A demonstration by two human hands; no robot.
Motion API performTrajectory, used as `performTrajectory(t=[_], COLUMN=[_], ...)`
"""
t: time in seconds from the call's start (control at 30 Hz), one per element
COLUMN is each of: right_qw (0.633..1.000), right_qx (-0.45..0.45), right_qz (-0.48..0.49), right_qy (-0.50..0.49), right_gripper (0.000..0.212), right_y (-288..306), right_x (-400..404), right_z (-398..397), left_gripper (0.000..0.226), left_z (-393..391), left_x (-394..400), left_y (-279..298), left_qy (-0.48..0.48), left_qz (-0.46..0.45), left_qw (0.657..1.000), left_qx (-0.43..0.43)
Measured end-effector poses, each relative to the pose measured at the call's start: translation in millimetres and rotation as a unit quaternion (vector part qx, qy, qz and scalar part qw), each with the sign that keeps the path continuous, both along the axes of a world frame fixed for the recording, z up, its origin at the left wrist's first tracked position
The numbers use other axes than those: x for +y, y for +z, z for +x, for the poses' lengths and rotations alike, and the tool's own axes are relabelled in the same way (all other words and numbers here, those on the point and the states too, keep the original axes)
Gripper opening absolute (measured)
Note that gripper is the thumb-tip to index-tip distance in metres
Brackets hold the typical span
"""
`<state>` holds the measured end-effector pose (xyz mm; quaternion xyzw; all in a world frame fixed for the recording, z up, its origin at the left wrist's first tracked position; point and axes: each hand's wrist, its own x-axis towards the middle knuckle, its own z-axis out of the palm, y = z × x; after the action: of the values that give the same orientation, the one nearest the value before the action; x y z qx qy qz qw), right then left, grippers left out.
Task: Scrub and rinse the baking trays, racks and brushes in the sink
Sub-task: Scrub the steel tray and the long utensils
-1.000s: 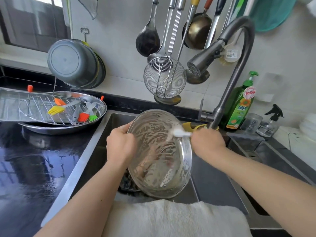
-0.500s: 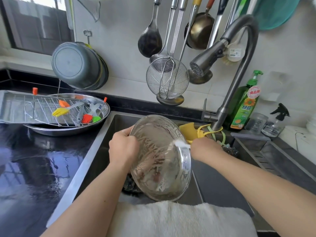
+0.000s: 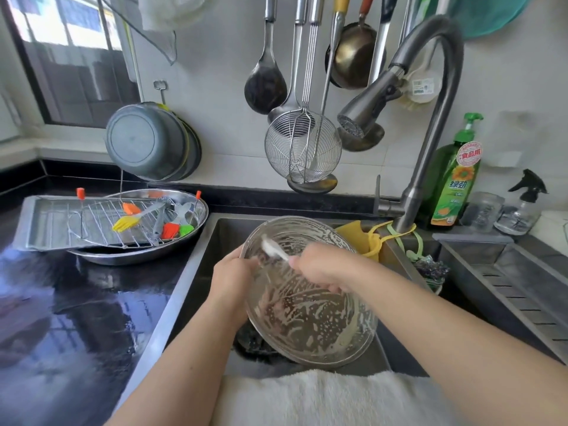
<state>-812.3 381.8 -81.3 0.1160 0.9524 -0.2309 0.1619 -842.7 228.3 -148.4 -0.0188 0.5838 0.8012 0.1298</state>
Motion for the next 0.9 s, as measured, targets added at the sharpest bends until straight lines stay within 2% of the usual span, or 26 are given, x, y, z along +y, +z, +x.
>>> performTrajectory(t=[0.13,0.23,0.3,0.37,0.47,0.53,0.67,0.8,0.83,0.9], right_qw=[0.990,0.992,0.988,0.987,0.990,0.993,0.994,0.997,0.997,0.999], right_qx=[-0.014,-0.054,-0.070,-0.043,0.034,0.020,-0.092,-0.026,-0.013,-0.018], right_qz=[-0.129,-0.108,-0.133,-0.150,-0.119,-0.095,-0.055,-0.031,-0.035,-0.039], right_qy=[-0.052,-0.030,-0.026,-0.040,-0.073,-0.072,0.013,-0.072,-0.069,-0.002], right_gripper=[0.021,0.016,0.009,0.011,0.018,0.016,0.015,0.019,0.019,0.017], right_y=[21,42,49,54,67,76,88,103,105,103], right_x=[12,13,11,10,6,-4,-35,-29,-27,-29], right_z=[-5,-11,-19,-27,-43,-49,-50,-64,-62,-47], left_gripper=[0.049,0.064,0.073,0.078,0.083,0.086,0.089,0.094,0.095,0.093], left_z=[-1,-2,-1,1,3,1,0,3,2,0], left_x=[0,-2,-3,-3,0,2,2,3,2,1], left_y=[3,7,9,12,13,12,10,10,10,10], left_qy=[0.000,-0.019,-0.029,-0.048,-0.076,-0.088,-0.096,-0.102,-0.097,-0.085], left_qz=[0.081,0.101,0.105,0.111,0.116,0.118,0.110,0.099,0.099,0.105], left_qw=[0.996,0.994,0.994,0.993,0.990,0.989,0.989,0.990,0.990,0.991], left_qx=[-0.043,-0.036,-0.027,-0.015,0.001,0.009,0.020,0.014,0.012,0.009])
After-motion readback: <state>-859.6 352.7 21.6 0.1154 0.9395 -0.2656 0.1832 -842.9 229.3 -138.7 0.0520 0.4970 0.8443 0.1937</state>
